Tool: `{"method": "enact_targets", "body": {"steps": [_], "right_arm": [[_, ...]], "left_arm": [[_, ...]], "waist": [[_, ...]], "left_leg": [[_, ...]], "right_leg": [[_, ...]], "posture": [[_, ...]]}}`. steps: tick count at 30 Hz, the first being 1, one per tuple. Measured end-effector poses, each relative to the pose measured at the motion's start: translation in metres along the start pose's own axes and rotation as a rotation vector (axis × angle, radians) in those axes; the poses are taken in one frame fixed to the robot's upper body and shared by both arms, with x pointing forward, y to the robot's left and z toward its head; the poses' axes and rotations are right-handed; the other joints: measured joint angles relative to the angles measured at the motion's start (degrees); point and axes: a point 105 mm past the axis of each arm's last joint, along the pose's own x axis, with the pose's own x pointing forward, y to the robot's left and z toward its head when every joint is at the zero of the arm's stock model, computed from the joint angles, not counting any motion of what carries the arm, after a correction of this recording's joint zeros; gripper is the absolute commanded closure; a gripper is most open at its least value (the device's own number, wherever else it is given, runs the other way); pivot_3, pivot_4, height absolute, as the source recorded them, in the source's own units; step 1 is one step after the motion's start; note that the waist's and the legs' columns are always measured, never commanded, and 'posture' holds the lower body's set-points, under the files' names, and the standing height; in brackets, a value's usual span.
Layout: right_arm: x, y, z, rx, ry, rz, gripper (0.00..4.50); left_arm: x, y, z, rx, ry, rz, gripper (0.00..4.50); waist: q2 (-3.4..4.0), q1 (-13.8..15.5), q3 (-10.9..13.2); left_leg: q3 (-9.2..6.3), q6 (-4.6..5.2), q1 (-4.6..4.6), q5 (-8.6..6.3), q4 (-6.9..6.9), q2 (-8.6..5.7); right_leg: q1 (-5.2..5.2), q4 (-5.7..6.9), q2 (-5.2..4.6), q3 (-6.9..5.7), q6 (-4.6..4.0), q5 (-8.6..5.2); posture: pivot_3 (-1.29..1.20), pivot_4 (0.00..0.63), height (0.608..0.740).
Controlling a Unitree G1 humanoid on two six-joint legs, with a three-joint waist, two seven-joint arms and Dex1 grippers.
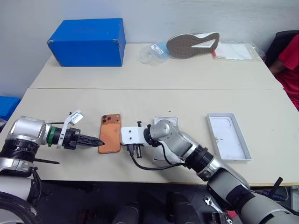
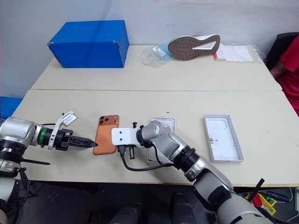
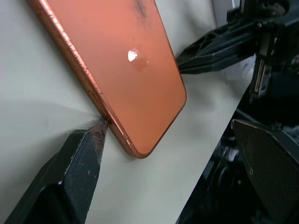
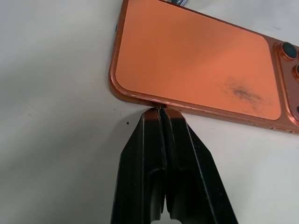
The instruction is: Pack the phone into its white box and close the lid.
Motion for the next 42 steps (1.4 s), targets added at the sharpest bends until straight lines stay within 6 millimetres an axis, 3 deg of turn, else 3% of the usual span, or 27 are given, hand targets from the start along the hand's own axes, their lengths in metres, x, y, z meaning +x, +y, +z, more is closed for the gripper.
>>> {"method": "enact_targets", "body": {"steps": [8,13,18,26,32,42], "right_arm": [[0.002,-0.005,-0.004,-0.039,0.017,-0.004,4.50],[0.003,-0.005,-0.006,-0.039,0.018,-0.004,4.50],[0.004,-0.005,-0.010,-0.036,0.039,-0.008,4.50],[0.008,-0.003,-0.006,-0.030,0.020,-0.003,4.50],[0.006,-0.005,-0.009,-0.011,0.023,-0.008,4.50],[-0.003,-0.011,-0.020,0.012,0.053,-0.031,4.50]], "left_arm": [[-0.004,0.005,-0.003,-0.064,-0.057,0.004,0.02],[0.004,0.005,-0.001,-0.100,-0.070,0.018,0.02],[0.011,0.007,0.004,-0.114,-0.089,0.109,0.02],[0.012,-0.006,0.003,-0.102,-0.042,0.206,0.02],[0.017,-0.007,0.002,-0.117,-0.055,0.175,0.02],[0.021,0.000,-0.001,-0.270,-0.178,-0.047,0.02]], "waist": [[0.07,-0.09,-0.22],[0.28,0.10,-0.44],[0.48,0.52,-0.60],[0.44,-0.07,-0.61],[0.44,0.11,-0.61],[0.52,0.53,-0.72]], "left_leg": [[0.03,-0.05,0.13,0.03,-0.01,0.00],[-0.01,-0.03,0.24,0.03,-0.03,-0.05],[-0.11,0.01,1.07,0.18,-0.60,-0.21],[-0.20,-0.31,1.01,0.29,-0.90,-0.02],[-0.23,-0.28,1.04,0.31,-0.91,-0.07],[-0.49,-0.17,1.05,0.37,-0.92,-0.30]], "right_leg": [[0.06,0.05,0.03,0.35,-0.04,-0.03],[0.16,0.09,0.04,0.50,-0.04,-0.03],[1.11,-0.49,0.04,0.74,0.03,-0.09],[0.84,-0.43,0.06,0.86,0.03,-0.11],[0.94,-0.52,0.07,0.83,0.03,-0.11],[1.02,-0.53,0.00,0.75,0.03,-0.11]], "posture": [[0.00,0.150,0.740],[0.00,0.150,0.740],[0.00,0.150,0.740],[0.00,0.150,0.740],[0.00,0.150,0.740],[0.00,0.150,0.740]]}}
